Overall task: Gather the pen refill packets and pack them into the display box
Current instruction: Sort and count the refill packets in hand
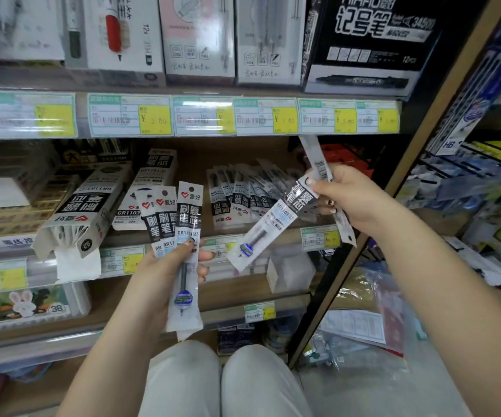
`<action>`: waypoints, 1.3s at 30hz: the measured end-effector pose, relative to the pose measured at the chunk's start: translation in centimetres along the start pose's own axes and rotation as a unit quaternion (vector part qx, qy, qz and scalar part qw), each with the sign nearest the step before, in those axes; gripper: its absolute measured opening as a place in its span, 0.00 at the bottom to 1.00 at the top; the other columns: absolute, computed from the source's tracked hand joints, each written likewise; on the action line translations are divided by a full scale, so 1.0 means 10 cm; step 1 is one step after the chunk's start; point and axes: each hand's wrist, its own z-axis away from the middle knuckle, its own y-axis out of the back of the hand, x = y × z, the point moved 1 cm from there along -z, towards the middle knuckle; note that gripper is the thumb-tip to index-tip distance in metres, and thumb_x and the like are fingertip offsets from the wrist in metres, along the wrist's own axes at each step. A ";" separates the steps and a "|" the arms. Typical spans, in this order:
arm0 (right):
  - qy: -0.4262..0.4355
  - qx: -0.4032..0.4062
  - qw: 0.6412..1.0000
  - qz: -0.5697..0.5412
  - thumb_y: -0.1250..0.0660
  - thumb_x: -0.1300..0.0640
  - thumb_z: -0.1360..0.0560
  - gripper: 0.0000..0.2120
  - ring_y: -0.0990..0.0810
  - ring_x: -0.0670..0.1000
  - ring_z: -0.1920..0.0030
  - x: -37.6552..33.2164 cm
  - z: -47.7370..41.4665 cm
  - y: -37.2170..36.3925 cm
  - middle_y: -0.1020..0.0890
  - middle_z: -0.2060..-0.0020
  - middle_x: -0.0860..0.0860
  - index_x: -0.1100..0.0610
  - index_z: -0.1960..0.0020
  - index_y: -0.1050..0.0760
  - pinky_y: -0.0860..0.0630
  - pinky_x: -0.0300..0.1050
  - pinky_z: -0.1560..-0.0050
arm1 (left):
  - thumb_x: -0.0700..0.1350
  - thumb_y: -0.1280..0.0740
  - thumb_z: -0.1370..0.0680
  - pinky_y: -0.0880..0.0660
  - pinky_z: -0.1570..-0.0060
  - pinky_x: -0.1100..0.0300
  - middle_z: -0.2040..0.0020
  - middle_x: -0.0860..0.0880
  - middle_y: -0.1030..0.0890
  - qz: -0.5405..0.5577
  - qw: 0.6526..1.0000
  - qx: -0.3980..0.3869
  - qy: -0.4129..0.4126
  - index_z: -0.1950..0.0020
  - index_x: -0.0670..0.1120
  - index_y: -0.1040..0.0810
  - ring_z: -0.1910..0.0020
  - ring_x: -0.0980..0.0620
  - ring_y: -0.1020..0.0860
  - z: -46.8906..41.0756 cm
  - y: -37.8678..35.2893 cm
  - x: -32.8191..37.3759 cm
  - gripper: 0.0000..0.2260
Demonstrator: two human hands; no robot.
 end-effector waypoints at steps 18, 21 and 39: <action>-0.065 -0.117 0.986 0.101 0.36 0.62 0.24 0.06 0.20 0.46 0.56 0.24 0.24 -0.63 0.17 0.56 0.48 0.52 0.53 0.24 0.23 0.40 0.56 | 0.57 0.33 0.35 0.23 0.72 0.59 0.57 0.37 0.17 -0.033 0.976 -0.157 0.147 0.50 0.38 0.18 0.68 0.45 0.18 0.23 -0.26 -0.22 0.24; -0.011 -0.070 0.976 0.208 0.34 0.59 0.24 0.05 0.20 0.48 0.51 0.18 0.25 -0.59 0.18 0.52 0.49 0.56 0.48 0.23 0.24 0.46 0.49 | 0.59 0.36 0.32 0.25 0.74 0.61 0.57 0.38 0.17 -0.022 0.971 -0.177 0.157 0.45 0.39 0.21 0.70 0.47 0.20 0.23 -0.24 -0.26 0.27; -0.119 -0.011 0.980 -0.160 0.30 0.65 0.28 0.14 0.26 0.46 0.73 0.44 0.58 -1.04 0.24 0.61 0.56 0.65 0.45 0.27 0.28 0.38 0.75 | 0.54 0.44 0.24 0.25 0.76 0.62 0.64 0.34 0.19 0.099 0.981 -0.116 0.117 0.60 0.38 0.16 0.76 0.43 0.23 0.34 -0.34 -0.16 0.24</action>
